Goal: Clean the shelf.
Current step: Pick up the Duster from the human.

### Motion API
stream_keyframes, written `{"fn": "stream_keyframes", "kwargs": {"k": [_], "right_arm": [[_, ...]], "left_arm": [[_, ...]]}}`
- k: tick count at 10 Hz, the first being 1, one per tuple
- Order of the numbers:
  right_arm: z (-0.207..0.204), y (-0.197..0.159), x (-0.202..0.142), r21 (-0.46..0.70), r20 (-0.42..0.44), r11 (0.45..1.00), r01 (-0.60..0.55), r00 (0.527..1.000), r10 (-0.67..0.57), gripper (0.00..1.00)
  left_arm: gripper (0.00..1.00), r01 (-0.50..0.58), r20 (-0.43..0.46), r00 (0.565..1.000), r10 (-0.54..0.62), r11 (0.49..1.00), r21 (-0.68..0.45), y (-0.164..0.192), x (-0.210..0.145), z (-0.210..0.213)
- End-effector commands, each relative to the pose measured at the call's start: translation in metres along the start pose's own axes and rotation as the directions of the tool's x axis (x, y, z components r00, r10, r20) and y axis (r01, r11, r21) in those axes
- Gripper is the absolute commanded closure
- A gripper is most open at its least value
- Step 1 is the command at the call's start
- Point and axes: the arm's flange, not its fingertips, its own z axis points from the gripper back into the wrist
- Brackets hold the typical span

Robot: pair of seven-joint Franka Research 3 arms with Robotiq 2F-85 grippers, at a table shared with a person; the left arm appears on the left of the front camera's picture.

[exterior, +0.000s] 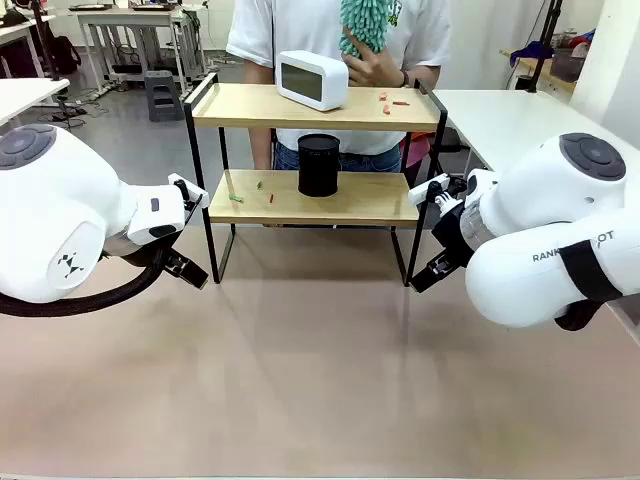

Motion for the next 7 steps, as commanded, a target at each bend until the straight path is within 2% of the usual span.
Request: {"fn": "stream_keyframes", "kwargs": {"k": [1,7], "right_arm": [[0.0,0.0,0.0,0.0,0.0,1.0,0.0,1.0,0.0,0.0],[0.0,0.0,0.0,0.0,0.0,1.0,0.0,1.0,0.0,0.0]], "left_arm": [[0.0,0.0,0.0,1.0,0.0,1.0,0.0,-0.0001,0.0001,0.0001],[0.0,0.0,0.0,1.0,0.0,1.0,0.0,-0.0001,0.0001,0.0001]]}}
